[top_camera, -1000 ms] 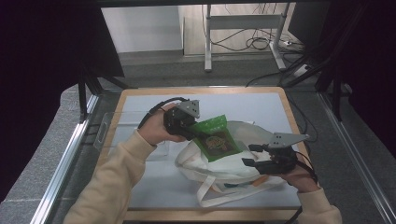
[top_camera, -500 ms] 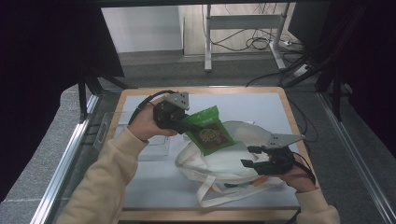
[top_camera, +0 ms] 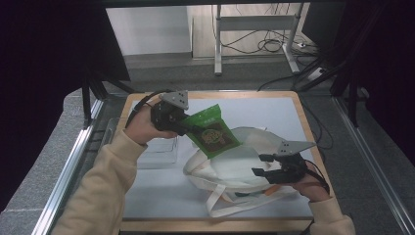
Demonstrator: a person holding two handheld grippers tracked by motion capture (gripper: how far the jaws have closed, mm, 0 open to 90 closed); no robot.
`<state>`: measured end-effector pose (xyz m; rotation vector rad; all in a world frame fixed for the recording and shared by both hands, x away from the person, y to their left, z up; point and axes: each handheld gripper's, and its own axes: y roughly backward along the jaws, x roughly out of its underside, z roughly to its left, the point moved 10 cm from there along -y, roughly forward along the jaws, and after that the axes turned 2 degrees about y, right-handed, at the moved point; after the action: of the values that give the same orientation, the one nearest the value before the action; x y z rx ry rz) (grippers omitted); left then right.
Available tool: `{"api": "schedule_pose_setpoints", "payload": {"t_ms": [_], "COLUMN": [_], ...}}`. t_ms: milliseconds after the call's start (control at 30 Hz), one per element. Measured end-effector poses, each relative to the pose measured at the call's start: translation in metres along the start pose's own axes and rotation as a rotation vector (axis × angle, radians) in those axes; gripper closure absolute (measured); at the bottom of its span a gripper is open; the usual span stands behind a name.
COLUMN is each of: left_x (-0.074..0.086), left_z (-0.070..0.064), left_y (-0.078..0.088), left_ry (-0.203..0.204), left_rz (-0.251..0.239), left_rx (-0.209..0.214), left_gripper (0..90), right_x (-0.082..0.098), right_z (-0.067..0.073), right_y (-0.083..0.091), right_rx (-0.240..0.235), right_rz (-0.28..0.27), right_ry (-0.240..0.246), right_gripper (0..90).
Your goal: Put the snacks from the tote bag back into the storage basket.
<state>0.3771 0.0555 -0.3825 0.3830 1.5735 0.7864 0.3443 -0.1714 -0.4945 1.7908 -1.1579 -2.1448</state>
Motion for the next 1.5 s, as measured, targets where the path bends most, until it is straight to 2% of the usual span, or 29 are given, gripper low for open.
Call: {"api": "schedule_pose_setpoints", "payload": {"t_ms": [400,733,1500], "left_x": [0.007,0.016,0.042], "left_z": [0.009,0.019,0.044], "left_y": [0.019,0.033,0.056], "left_ry": [0.017,0.048,0.12], "left_rz": [0.002,0.01,0.01], "left_rx": [-0.036,-0.064,-0.126], "left_gripper": [76.0,76.0,76.0], "right_x": [0.004,0.007,0.008], "right_z": [-0.006,-0.01,-0.01], "right_y": [-0.001,-0.004,-0.005], "right_rx": [0.034,0.053,0.053], "right_rz": [0.024,0.041,0.043], "right_ry": [-0.028,-0.046,-0.042], "right_gripper": [41.8,41.8,41.7]}}
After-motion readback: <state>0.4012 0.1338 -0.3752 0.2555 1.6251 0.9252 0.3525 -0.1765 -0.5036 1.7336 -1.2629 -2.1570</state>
